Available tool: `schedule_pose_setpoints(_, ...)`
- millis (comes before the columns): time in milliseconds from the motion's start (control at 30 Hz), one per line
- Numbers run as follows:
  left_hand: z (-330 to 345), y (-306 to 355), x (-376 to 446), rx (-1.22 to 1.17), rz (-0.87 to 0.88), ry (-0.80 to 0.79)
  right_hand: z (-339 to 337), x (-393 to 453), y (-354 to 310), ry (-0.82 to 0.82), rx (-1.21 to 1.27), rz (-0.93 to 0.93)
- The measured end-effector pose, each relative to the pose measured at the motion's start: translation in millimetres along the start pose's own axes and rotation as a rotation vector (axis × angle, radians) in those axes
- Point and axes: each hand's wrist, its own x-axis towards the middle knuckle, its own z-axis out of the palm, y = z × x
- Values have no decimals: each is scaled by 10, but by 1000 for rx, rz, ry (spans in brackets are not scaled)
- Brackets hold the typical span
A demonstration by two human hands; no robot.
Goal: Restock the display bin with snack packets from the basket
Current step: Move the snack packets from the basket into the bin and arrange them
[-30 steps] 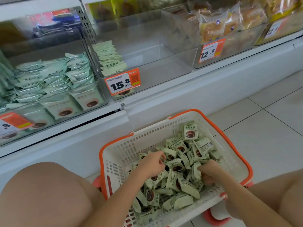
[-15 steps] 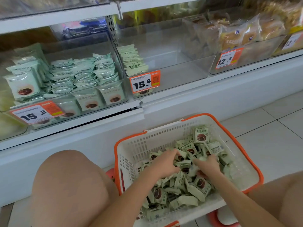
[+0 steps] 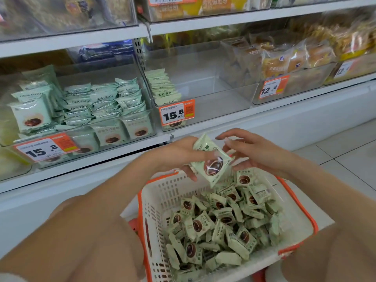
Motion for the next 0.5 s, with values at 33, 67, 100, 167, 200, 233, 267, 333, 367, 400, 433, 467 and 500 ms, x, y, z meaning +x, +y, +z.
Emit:
schedule_pose_setpoints(33,-44,35,-13,35,14,36,19,-13,-65,-33,59,-31)
schedule_pose_setpoints(67,-77,63,-20,33,22,69,42,-10,-96,-51,90,-57)
schedule_pose_setpoints(100,-104,86,-16,5,22,97,67,-4,-109,-51,93,-81)
schedule_pose_setpoints(167,-163,102,39,-65,-26,166,105,43,-102,-40,75,-127)
schedule_pose_setpoints(200,-185,111,76,-96,-67,198,114,70,-95,-39,67,-147)
schedule_pose_setpoints(233,-198,124,114,-114,-99,214,108,87,-95,-42,58,-161)
schedule_pose_setpoints(267,-202,128,152,-112,-117,212,92,102,-99,-49,40,-170)
schedule_pose_setpoints(333,-201,136,196,-88,-146,172,61,116,-104,-61,-15,-182)
schedule_pose_setpoints(367,-208,145,205,-95,-168,144,57,116,-106,-64,-43,-188)
schedule_pose_setpoints(400,-227,155,209,-122,-191,110,57,118,-100,-62,-64,-194)
schedule_pose_setpoints(433,-256,171,209,-172,-212,71,61,120,-92,-53,-76,-196)
schedule_pose_setpoints(467,-292,184,206,-230,-224,35,61,127,-80,-37,-76,-192)
schedule_pose_setpoints(500,-324,199,196,-275,-226,9,59,135,-67,-15,-59,-181)
